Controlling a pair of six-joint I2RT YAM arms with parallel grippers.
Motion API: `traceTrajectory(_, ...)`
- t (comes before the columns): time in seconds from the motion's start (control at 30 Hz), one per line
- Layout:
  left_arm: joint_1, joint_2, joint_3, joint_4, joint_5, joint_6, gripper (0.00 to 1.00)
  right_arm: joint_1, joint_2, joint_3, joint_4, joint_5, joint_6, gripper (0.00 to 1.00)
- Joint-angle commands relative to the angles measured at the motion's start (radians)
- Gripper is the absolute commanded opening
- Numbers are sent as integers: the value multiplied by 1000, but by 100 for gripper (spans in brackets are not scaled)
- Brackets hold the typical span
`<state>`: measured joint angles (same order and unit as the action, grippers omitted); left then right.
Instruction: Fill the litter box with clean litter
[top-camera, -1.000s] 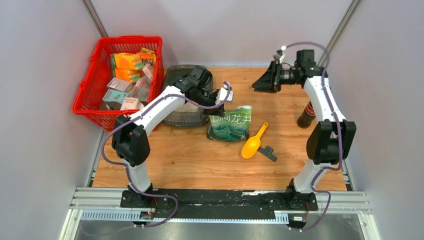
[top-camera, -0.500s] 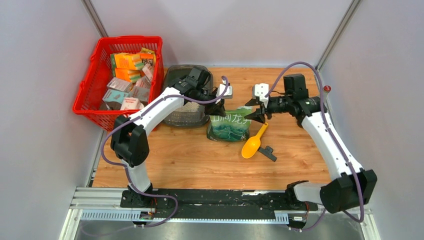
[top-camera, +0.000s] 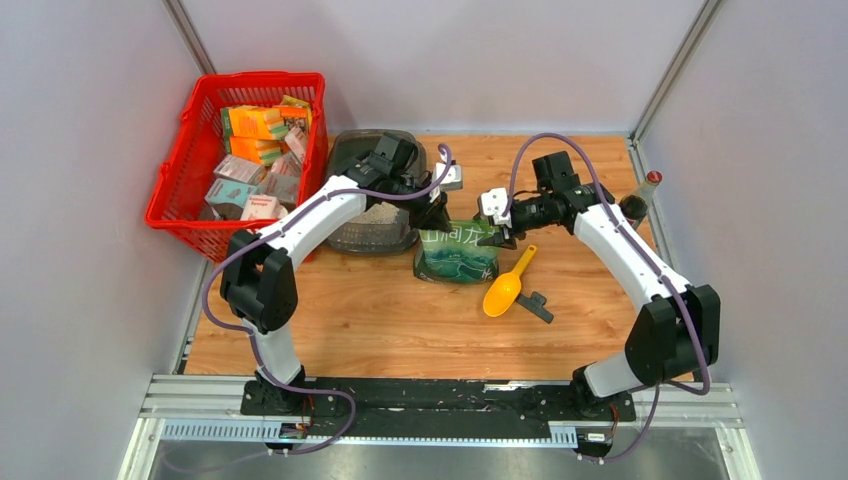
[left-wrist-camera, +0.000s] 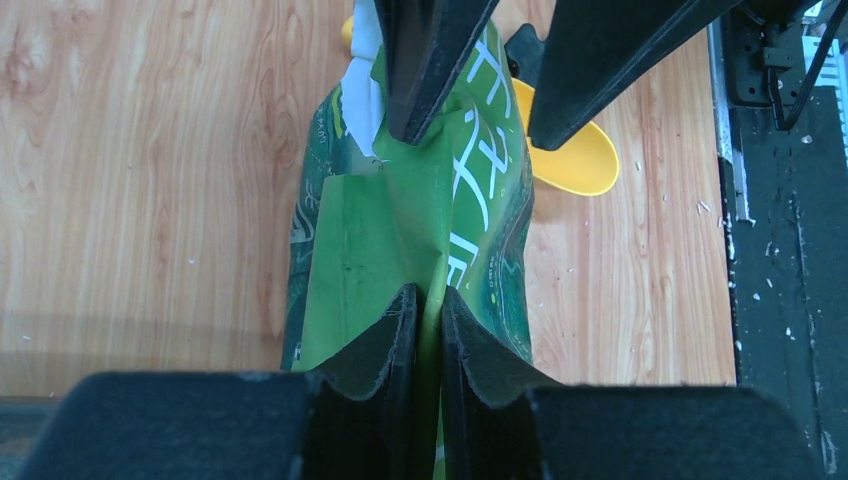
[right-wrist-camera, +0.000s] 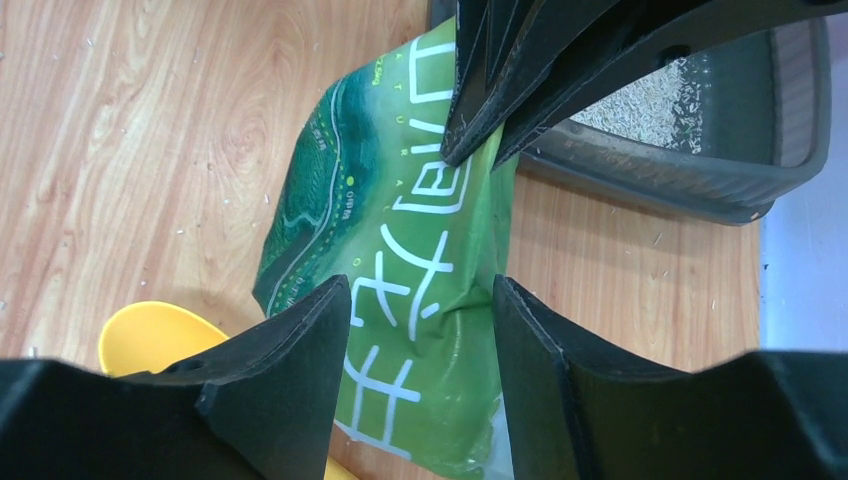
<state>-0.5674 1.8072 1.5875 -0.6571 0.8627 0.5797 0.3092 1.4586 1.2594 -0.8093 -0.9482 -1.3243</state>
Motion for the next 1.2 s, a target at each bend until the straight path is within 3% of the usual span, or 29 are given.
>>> traceTrajectory(0.0,8,-42,-9,51,42,-34,20,2,26,43,-11,12,-87,57)
traceTrajectory(0.27,17,-48,-17,60,56,-40,15,-1,75,37,41,37,-49,56)
traceTrajectory(0.43,29,-58,-30,73,55,-60,14,-24,100,61,-4,51,-41,45)
traceTrajectory(0.57,50,-78,-58,97,61,-64,8,-62,118,75,-5,58,60,41)
traceTrajectory(0.73,69,-104,-93,106,68,-67,0,-76,134,84,-16,69,154,30)
traceTrajectory(0.97,69,-146,-167,139,70,-96,0,-100,148,113,4,26,376,6)
traceTrajectory(1.17,83,-186,-211,119,59,-64,0,-150,160,120,13,-7,520,0)
